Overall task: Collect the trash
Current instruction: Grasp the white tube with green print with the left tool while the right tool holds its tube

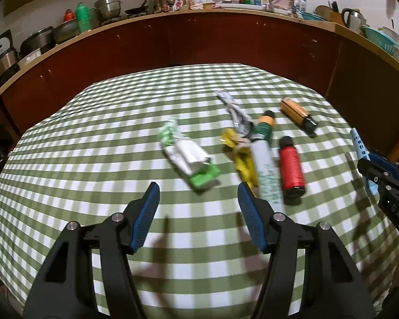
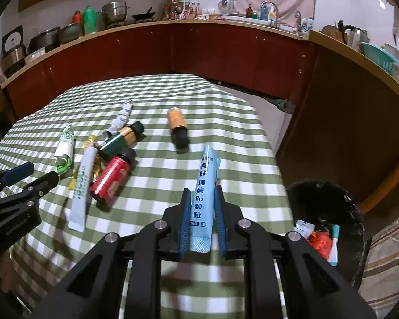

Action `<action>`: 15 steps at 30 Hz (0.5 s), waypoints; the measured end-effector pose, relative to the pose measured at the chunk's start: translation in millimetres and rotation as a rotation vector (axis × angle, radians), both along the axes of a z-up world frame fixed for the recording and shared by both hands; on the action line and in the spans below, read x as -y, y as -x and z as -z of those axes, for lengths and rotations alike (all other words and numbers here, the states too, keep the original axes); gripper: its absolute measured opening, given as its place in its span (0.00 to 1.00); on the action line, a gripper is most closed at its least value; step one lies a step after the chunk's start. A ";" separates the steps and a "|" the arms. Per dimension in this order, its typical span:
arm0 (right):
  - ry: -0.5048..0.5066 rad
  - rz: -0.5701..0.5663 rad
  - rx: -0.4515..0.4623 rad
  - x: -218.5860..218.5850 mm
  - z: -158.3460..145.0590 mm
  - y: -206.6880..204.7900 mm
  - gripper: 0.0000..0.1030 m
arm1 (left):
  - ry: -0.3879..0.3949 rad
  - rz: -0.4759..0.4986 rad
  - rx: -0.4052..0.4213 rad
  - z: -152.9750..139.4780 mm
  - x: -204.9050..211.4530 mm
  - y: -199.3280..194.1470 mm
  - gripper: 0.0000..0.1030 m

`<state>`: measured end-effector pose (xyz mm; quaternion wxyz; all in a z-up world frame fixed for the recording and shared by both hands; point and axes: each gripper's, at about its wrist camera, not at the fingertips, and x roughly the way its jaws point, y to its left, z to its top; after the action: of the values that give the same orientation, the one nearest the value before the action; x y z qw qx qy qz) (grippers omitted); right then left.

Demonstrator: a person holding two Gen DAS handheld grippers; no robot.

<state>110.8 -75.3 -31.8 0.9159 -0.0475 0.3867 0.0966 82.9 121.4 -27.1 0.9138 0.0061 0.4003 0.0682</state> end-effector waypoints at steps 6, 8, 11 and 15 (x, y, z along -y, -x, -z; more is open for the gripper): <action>-0.016 0.023 0.009 22.6 0.7 5.9 0.18 | 0.007 0.017 -0.006 3.9 24.2 -1.5 0.58; -0.021 0.028 0.012 27.3 1.6 9.8 0.18 | 0.008 0.022 -0.010 7.0 30.1 -4.0 0.58; -0.033 0.036 0.014 34.5 1.9 10.6 0.18 | 0.009 0.029 -0.026 14.6 37.6 -9.4 0.58; -0.048 0.040 0.015 39.6 2.6 10.5 0.18 | 0.020 0.035 -0.049 20.9 41.4 -13.3 0.51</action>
<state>100.3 -114.9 -34.4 0.9214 -0.0185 0.3783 0.0872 96.2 80.0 -48.0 0.9048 0.0058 0.4231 0.0480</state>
